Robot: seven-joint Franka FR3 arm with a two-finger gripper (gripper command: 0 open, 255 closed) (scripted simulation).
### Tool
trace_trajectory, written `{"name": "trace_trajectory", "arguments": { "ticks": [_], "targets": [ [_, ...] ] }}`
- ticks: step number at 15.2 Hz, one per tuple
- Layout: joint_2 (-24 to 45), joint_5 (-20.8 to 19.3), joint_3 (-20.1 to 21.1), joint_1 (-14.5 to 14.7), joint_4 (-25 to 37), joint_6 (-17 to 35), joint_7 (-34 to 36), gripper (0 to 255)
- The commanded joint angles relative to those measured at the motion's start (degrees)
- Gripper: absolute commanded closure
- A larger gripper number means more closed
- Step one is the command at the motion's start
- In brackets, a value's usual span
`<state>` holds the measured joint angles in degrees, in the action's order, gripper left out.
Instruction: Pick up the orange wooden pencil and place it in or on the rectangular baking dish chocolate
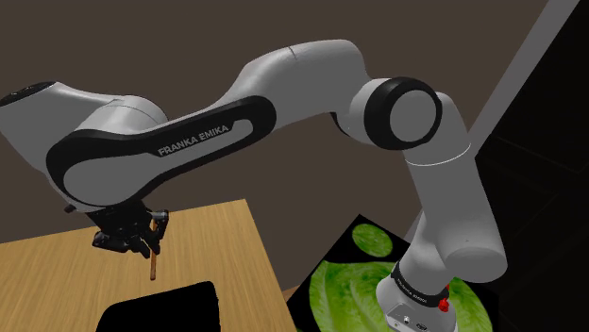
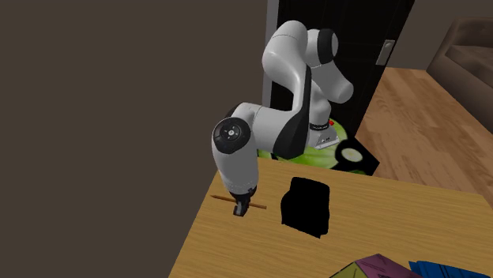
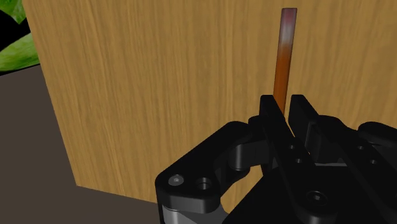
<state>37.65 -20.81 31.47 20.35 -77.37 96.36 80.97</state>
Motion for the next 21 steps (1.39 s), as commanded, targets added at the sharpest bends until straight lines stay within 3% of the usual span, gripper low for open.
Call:
{"name": "trace_trajectory", "arguments": {
  "ticks": [1, 21],
  "targets": [
    [-0.36, 0.21, 0.14, 0.13, 0.97, -1.28, -0.17, 255],
    [-1.15, 0.9, 0.57, 2.97, 15.84, -16.11, -2.23, 255]
  ]
}}
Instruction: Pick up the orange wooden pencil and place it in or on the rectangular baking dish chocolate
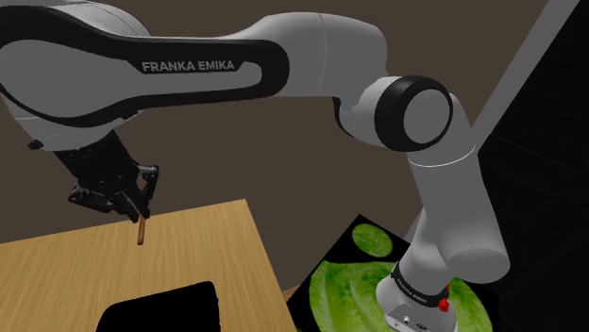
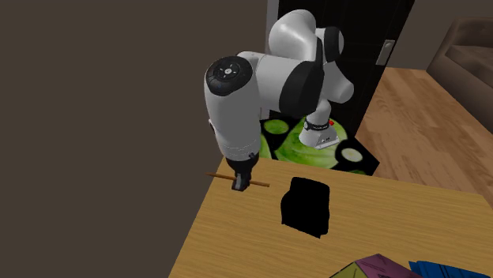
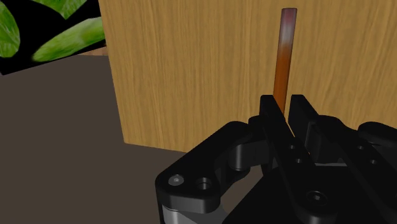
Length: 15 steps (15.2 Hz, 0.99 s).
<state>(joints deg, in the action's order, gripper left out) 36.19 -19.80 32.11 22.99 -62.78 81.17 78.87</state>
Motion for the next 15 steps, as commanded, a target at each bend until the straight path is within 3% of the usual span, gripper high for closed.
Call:
{"name": "trace_trajectory", "arguments": {
  "ticks": [1, 7, 15],
  "targets": [
    [0.49, -0.18, -0.1, 0.61, 2.37, -1.81, -0.25, 255],
    [2.09, -0.87, -0.47, 2.69, 9.73, -7.23, -0.99, 255],
    [-7.13, 3.81, 3.42, 3.82, -4.7, -2.71, 8.11, 255]
  ]
}}
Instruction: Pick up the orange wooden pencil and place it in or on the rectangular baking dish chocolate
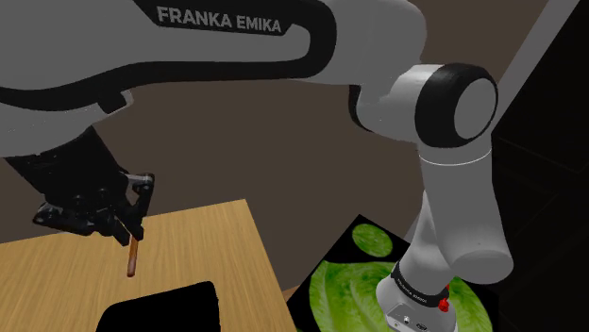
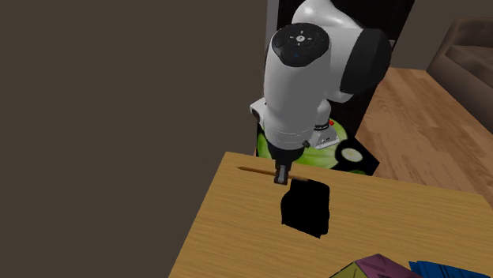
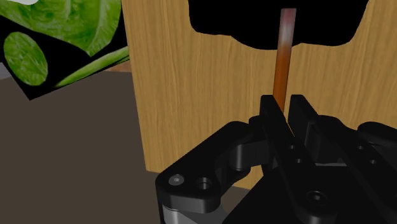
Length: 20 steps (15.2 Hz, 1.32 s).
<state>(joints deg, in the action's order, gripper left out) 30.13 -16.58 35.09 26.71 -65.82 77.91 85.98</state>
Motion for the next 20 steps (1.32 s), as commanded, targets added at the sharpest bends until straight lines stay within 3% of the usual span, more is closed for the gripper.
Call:
{"name": "trace_trajectory", "arguments": {
  "ticks": [1, 8, 20],
  "targets": [
    [-1.82, 1.06, 0.86, 0.53, -2.71, 0.83, 2.11, 255],
    [-5.04, 3.63, 3.59, 4.6, -6.97, 1.8, 9.86, 255],
    [-5.71, 3.84, 3.38, 2.68, -17.43, 11.43, 10.04, 255]
  ]
}}
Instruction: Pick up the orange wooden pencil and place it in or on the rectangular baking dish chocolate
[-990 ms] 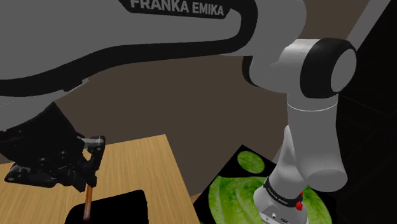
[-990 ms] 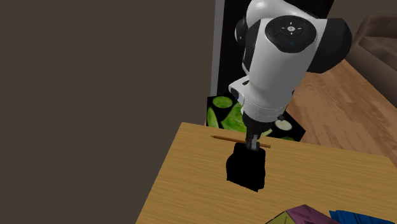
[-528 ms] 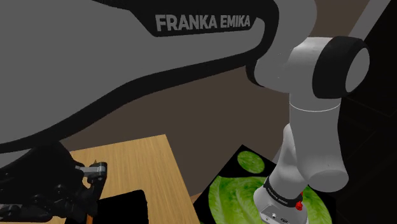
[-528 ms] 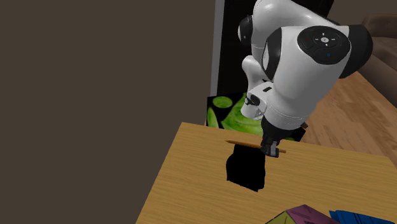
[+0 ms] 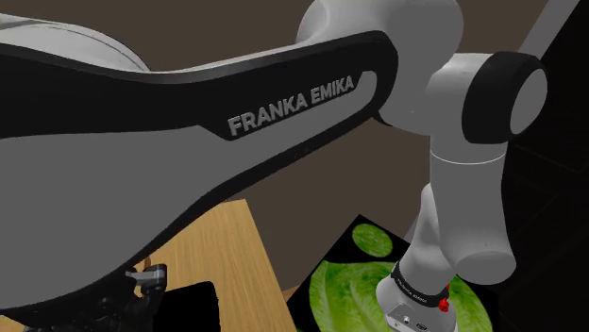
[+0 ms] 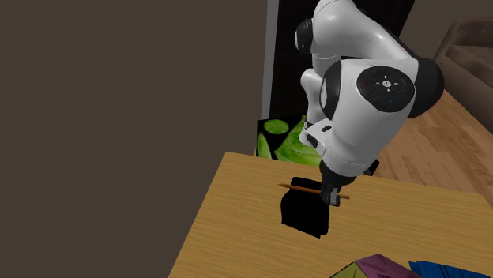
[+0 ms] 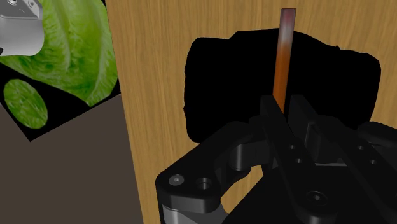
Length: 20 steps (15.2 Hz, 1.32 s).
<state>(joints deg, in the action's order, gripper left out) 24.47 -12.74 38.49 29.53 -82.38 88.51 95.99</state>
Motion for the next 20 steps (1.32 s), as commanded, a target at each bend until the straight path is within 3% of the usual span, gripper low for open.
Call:
{"name": "trace_trajectory", "arguments": {
  "ticks": [1, 5, 12, 13, 18, 20],
  "targets": [
    [0.01, -0.05, -0.06, -0.23, -1.58, 1.58, 0.07, 255],
    [0.35, -0.3, -0.23, -0.48, -4.04, 4.26, 0.25, 255],
    [0.35, -0.3, -0.23, -0.48, -4.03, 4.24, 0.25, 255],
    [0.35, -0.3, -0.23, -0.48, -4.03, 4.24, 0.25, 0],
    [0.35, -0.3, -0.23, -0.48, -4.03, 4.24, 0.25, 0],
    [1.33, -0.65, -0.24, 0.63, 1.19, -0.01, 0.24, 0]
  ]
}}
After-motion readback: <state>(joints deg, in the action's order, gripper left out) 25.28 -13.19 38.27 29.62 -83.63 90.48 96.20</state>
